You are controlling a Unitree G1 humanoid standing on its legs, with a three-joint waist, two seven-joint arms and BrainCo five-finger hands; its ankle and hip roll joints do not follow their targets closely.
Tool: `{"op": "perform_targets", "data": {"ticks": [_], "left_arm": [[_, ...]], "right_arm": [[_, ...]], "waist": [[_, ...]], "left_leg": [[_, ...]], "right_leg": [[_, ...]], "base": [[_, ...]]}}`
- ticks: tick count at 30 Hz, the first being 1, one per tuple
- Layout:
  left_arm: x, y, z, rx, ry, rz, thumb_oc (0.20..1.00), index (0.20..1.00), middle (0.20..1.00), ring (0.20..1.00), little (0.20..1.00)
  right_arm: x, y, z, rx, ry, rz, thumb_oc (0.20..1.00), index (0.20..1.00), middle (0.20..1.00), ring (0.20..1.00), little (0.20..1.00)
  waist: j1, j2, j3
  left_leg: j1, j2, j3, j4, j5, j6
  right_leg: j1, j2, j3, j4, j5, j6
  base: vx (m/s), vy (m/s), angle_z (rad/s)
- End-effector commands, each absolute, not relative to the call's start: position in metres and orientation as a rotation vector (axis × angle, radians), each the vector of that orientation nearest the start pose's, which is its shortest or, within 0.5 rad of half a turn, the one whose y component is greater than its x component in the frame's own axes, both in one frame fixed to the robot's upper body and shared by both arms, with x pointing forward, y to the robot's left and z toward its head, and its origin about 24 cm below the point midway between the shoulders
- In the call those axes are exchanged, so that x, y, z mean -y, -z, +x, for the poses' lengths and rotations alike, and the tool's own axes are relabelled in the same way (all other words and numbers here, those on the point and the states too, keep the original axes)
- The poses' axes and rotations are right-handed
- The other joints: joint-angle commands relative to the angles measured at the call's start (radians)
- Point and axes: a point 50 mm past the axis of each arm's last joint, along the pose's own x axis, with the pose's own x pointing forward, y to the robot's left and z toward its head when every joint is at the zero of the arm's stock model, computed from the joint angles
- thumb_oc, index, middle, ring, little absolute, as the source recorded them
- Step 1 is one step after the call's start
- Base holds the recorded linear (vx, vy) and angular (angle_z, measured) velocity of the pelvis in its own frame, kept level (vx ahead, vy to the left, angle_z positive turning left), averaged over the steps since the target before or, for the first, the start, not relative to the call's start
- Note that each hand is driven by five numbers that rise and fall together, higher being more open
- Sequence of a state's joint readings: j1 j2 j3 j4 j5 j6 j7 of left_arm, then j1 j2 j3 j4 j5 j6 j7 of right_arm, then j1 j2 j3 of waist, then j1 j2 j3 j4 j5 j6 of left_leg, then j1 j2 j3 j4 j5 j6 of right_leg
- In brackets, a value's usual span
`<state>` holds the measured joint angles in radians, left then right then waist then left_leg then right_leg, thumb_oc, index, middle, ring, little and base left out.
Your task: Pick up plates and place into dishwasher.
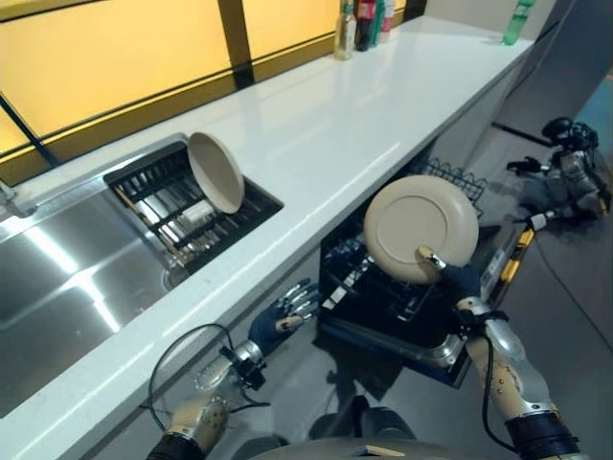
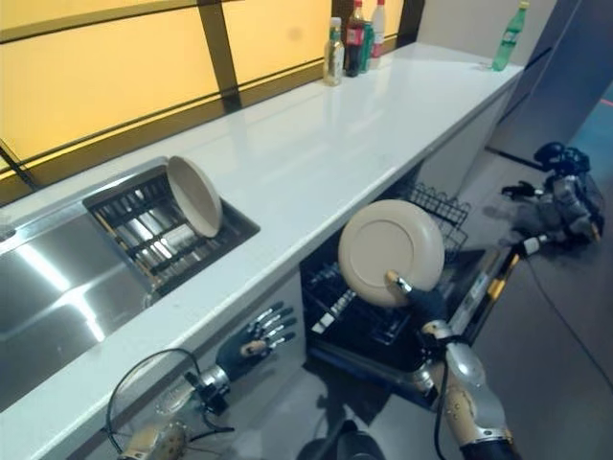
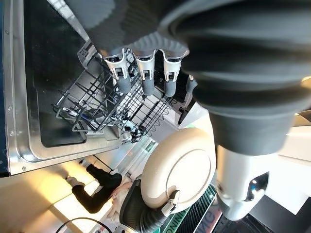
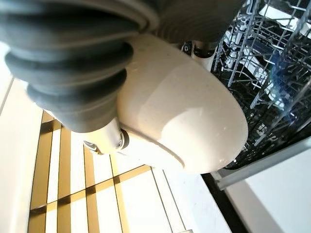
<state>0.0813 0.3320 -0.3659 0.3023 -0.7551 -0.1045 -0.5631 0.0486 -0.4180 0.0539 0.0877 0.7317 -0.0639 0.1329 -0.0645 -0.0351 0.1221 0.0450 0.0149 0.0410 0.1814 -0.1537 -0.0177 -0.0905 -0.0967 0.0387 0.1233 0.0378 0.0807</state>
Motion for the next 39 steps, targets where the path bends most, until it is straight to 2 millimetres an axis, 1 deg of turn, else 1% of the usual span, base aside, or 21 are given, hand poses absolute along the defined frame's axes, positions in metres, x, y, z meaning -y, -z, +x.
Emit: {"op": "perform_targets", "data": {"ticks": [1, 5, 7, 10, 11, 13, 17, 18, 20, 21, 23, 24, 26, 27, 29, 30, 31, 32, 33, 35, 39], "left_arm": [[-0.151, 0.026, 0.199, -0.264, 0.665, -0.409, 1.0, 1.0, 1.0, 1.0, 1.0], [-0.158, 0.042, 0.187, -0.344, 0.635, -0.342, 1.0, 1.0, 1.0, 1.0, 1.0], [-0.166, 0.053, 0.178, -0.411, 0.599, -0.315, 1.0, 1.0, 1.0, 1.0, 1.0], [-0.176, 0.064, 0.17, -0.487, 0.588, -0.243, 1.0, 1.0, 1.0, 1.0, 1.0], [-0.179, 0.068, 0.166, -0.513, 0.584, -0.225, 1.0, 1.0, 1.0, 1.0, 1.0], [-0.185, 0.075, 0.161, -0.561, 0.573, -0.192, 1.0, 1.0, 1.0, 1.0, 1.0], [-0.2, 0.087, 0.151, -0.635, 0.545, -0.091, 1.0, 1.0, 1.0, 1.0, 1.0], [-0.204, 0.089, 0.15, -0.646, 0.542, -0.06, 1.0, 1.0, 1.0, 1.0, 1.0], [-0.212, 0.096, 0.146, -0.681, 0.534, 0.072, 1.0, 1.0, 1.0, 1.0, 1.0], [-0.216, 0.1, 0.143, -0.705, 0.518, 0.099, 1.0, 1.0, 1.0, 1.0, 1.0], [-0.233, 0.115, 0.128, -0.813, 0.439, 0.108, 1.0, 1.0, 1.0, 1.0, 1.0], [-0.236, 0.118, 0.125, -0.836, 0.422, 0.112, 1.0, 1.0, 1.0, 1.0, 1.0], [-0.249, 0.129, 0.108, -0.92, 0.356, 0.163, 1.0, 1.0, 1.0, 1.0, 1.0], [-0.253, 0.132, 0.103, -0.946, 0.334, 0.185, 1.0, 1.0, 1.0, 1.0, 1.0], [-0.264, 0.134, 0.094, -0.988, 0.289, 0.219, 1.0, 1.0, 1.0, 1.0, 1.0], [-0.265, 0.134, 0.092, -0.993, 0.281, 0.228, 1.0, 1.0, 1.0, 1.0, 1.0], [-0.271, 0.135, 0.088, -1.007, 0.254, 0.249, 1.0, 1.0, 1.0, 1.0, 1.0], [-0.275, 0.134, 0.087, -1.008, 0.237, 0.257, 1.0, 1.0, 1.0, 1.0, 1.0], [-0.277, 0.133, 0.088, -1.002, 0.224, 0.256, 1.0, 1.0, 1.0, 1.0, 1.0], [-0.283, 0.127, 0.097, -0.961, 0.201, 0.241, 1.0, 1.0, 1.0, 1.0, 1.0], [-0.28, 0.122, 0.105, -0.91, 0.202, 0.199, 1.0, 1.0, 1.0, 1.0, 1.0]], "right_arm": [[0.226, -0.073, 0.26, 0.141, -0.12, 0.255, 0.2, 0.2, 0.2, 0.2, 0.2], [0.235, -0.067, 0.261, 0.107, -0.105, 0.224, 0.2, 0.2, 0.2, 0.2, 0.2], [0.241, -0.067, 0.263, 0.1, -0.1, 0.216, 0.2, 0.2, 0.2, 0.2, 0.2], [0.248, -0.065, 0.266, 0.092, -0.066, 0.2, 0.2, 0.2, 0.2, 0.2, 0.2], [0.249, -0.064, 0.267, 0.086, -0.054, 0.19, 0.2, 0.2, 0.2, 0.2, 0.2], [0.253, -0.061, 0.27, 0.068, -0.015, 0.113, 0.2, 0.2, 0.2, 0.2, 0.2], [0.257, -0.06, 0.278, 0.038, -0.058, 0.048, 0.2, 0.2, 0.2, 0.2, 0.2], [0.259, -0.059, 0.279, 0.022, -0.063, 0.023, 0.2, 0.2, 0.2, 0.2, 0.2], [0.265, -0.054, 0.285, -0.041, -0.078, -0.065, 0.2, 0.2, 0.2, 0.2, 0.2], [0.266, -0.053, 0.288, -0.065, -0.085, -0.08, 0.2, 0.2, 0.2, 0.2, 0.2], [0.271, -0.047, 0.294, -0.138, -0.085, -0.106, 0.2, 0.2, 0.2, 0.2, 0.2], [0.273, -0.045, 0.294, -0.157, -0.088, -0.104, 0.2, 0.2, 0.2, 0.2, 0.2], [0.281, -0.036, 0.294, -0.208, -0.096, -0.116, 0.2, 0.2, 0.2, 0.2, 0.2], [0.281, -0.035, 0.296, -0.221, -0.101, -0.126, 0.2, 0.2, 0.2, 0.2, 0.2], [0.282, -0.034, 0.298, -0.238, -0.113, -0.156, 0.2, 0.2, 0.2, 0.2, 0.2], [0.282, -0.034, 0.298, -0.24, -0.113, -0.164, 0.2, 0.2, 0.2, 0.2, 0.2], [0.285, -0.037, 0.301, -0.245, -0.103, -0.199, 0.2, 0.2, 0.2, 0.2, 0.2], [0.288, -0.04, 0.303, -0.248, -0.09, -0.247, 0.2, 0.2, 0.2, 0.2, 0.2], [0.29, -0.042, 0.305, -0.252, -0.079, -0.289, 0.2, 0.2, 0.2, 0.2, 0.2], [0.296, -0.051, 0.311, -0.25, -0.053, -0.349, 0.2, 0.2, 0.2, 0.2, 0.2], [0.302, -0.063, 0.317, -0.228, -0.032, -0.364, 0.2, 0.2, 0.2, 0.2, 0.2]], "waist": [[0.024, -0.025, 0.003], [0.038, -0.04, 0.006], [0.048, -0.049, 0.01], [0.063, -0.06, 0.017], [0.068, -0.061, 0.021], [0.077, -0.063, 0.028], [0.095, -0.063, 0.043], [0.097, -0.063, 0.044], [0.107, -0.061, 0.051], [0.109, -0.059, 0.052], [0.117, -0.059, 0.061], [0.119, -0.059, 0.063], [0.129, -0.06, 0.067], [0.133, -0.059, 0.069], [0.14, -0.059, 0.075], [0.141, -0.058, 0.076], [0.144, -0.057, 0.079], [0.147, -0.057, 0.083], [0.149, -0.057, 0.087], [0.152, -0.051, 0.106], [0.159, -0.032, 0.123]], "left_leg": [[-0.061, -0.025, -0.019, -0.023, 0.003, 0.056], [-0.057, -0.005, -0.023, -0.025, 0.005, 0.049], [-0.059, 0.008, -0.025, -0.027, 0.01, 0.042], [-0.069, 0.024, -0.03, -0.023, 0.014, 0.035], [-0.075, 0.029, -0.033, -0.02, 0.016, 0.031], [-0.083, 0.036, -0.041, -0.015, 0.02, 0.027], [-0.103, 0.051, -0.05, 0.001, 0.028, 0.016], [-0.105, 0.053, -0.051, 0.002, 0.029, 0.014], [-0.114, 0.055, -0.057, 0.011, 0.03, 0.009], [-0.119, 0.055, -0.057, 0.015, 0.031, 0.007], [-0.134, 0.056, -0.06, 0.032, 0.034, 0.004], [-0.137, 0.056, -0.061, 0.036, 0.033, 0.004], [-0.146, 0.056, -0.067, 0.051, 0.03, 0.003], [-0.149, 0.056, -0.069, 0.055, 0.029, 0.003], [-0.156, 0.053, -0.071, 0.062, 0.029, 0.003], [-0.159, 0.053, -0.072, 0.063, 0.029, 0.003], [-0.167, 0.049, -0.073, 0.07, 0.029, 0.002], [-0.177, 0.047, -0.073, 0.076, 0.029, 0.001], [-0.186, 0.044, -0.074, 0.081, 0.03, 0.001], [-0.214, 0.043, -0.074, 0.101, 0.033, 0.0], [-0.232, 0.04, -0.083, 0.121, 0.033, -0.003]], "right_leg": [[0.033, -0.039, -0.014, 0.012, -0.036, 0.087], [0.048, -0.023, -0.027, 0.007, -0.049, 0.08], [0.053, -0.015, -0.038, 0.002, -0.051, 0.075], [0.057, -0.008, -0.054, 0.001, -0.056, 0.07], [0.054, -0.007, -0.06, 0.004, -0.057, 0.069], [0.053, -0.003, -0.066, 0.005, -0.058, 0.065], [0.051, 0.004, -0.076, 0.009, -0.063, 0.057], [0.051, 0.004, -0.08, 0.01, -0.064, 0.057], [0.052, 0.001, -0.088, 0.012, -0.067, 0.055], [0.05, 0.0, -0.089, 0.014, -0.068, 0.055], [0.044, -0.002, -0.092, 0.02, -0.068, 0.052], [0.044, -0.002, -0.093, 0.021, -0.069, 0.052], [0.046, -0.002, -0.095, 0.023, -0.071, 0.05], [0.046, -0.002, -0.095, 0.025, -0.071, 0.05], [0.045, -0.004, -0.095, 0.025, -0.071, 0.049], [0.044, -0.004, -0.096, 0.025, -0.071, 0.049], [0.041, -0.006, -0.095, 0.025, -0.071, 0.048], [0.038, -0.007, -0.094, 0.024, -0.07, 0.047], [0.035, -0.008, -0.094, 0.024, -0.069, 0.047], [0.017, -0.011, -0.095, 0.034, -0.065, 0.045], [0.013, -0.012, -0.099, 0.041, -0.067, 0.039]], "base": [[0.04, -0.159, 0.01], [0.06, -0.151, 0.1], [0.05, -0.17, 0.06], [0.03, -0.166, 0.15], [0.01, -0.145, 0.15], [0.02, -0.119, 0.05], [0.02, -0.083, 0.1], [0.04, -0.047, 0.06], [0.03, -0.031, 0.08], [0.01, -0.011, 0.03], [0.01, -0.012, 0.07], [0.03, -0.024, 0.05], [0.07, -0.031, 0.06], [0.06, -0.026, 0.08], [0.03, -0.018, 0.05], [0.02, -0.012, 0.08], [0.0, -0.009, 0.06], [0.0, 0.0, 0.0], [-0.06, -0.013, -0.01], [-0.1, -0.016, 0.02], [-0.02, 0.001, 0.03]]}}
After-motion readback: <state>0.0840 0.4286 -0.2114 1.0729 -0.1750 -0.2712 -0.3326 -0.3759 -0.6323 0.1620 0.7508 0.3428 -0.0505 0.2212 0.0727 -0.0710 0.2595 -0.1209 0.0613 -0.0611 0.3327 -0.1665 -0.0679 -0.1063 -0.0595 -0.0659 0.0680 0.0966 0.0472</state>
